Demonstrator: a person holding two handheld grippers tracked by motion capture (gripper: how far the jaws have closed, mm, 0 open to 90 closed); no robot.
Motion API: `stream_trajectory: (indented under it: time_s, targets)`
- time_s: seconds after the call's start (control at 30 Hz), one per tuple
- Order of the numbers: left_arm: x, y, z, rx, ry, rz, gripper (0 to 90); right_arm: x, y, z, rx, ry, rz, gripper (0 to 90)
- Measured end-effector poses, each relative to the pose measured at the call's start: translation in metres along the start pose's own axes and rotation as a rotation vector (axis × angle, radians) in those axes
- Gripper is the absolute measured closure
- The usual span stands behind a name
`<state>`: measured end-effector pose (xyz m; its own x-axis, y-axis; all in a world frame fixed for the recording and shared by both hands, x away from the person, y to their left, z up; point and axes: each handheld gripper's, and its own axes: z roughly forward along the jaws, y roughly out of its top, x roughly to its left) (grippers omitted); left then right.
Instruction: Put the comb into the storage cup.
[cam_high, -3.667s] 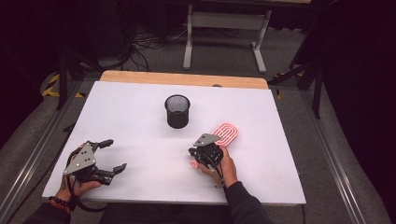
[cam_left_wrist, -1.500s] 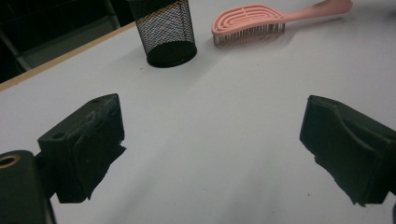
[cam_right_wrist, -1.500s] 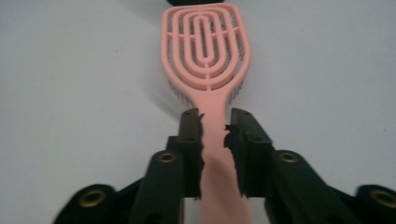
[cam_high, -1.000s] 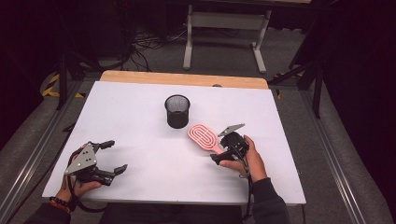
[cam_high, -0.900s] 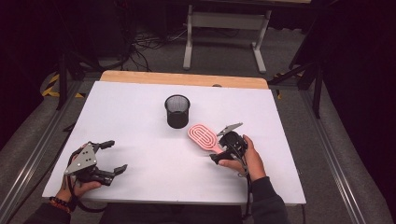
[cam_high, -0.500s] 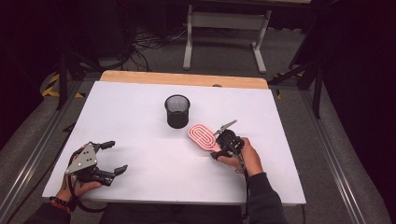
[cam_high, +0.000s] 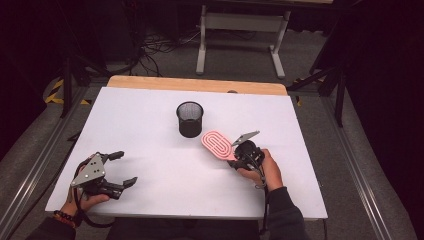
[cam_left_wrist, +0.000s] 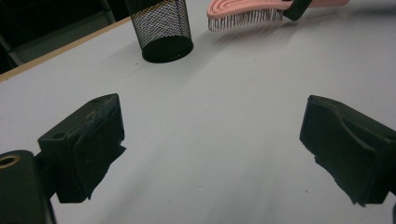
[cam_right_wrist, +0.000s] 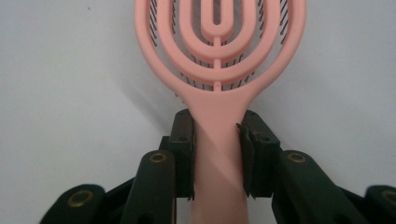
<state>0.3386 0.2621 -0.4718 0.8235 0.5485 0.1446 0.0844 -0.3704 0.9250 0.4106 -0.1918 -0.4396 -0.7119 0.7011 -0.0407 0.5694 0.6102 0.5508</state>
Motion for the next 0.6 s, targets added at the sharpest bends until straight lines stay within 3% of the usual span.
stream_trajectory:
  time_s: [0.23, 0.27, 0.6]
  targets:
    - [0.0, 0.0, 0.0, -0.001, 0.002, 0.0, 7.2, 0.0, -0.002, -0.012, -0.08, -0.013, 0.0, 69.0]
    - [0.0, 0.0, 0.0, -0.004, 0.001, -0.002, 7.1, 0.0, -0.003, -0.017, -0.124, -0.014, 0.006, 69.1]
    - [0.0, 0.0, -0.001, -0.005, 0.004, 0.002, 7.0, 0.002, -0.002, -0.031, -0.276, -0.054, 0.033, 69.1]
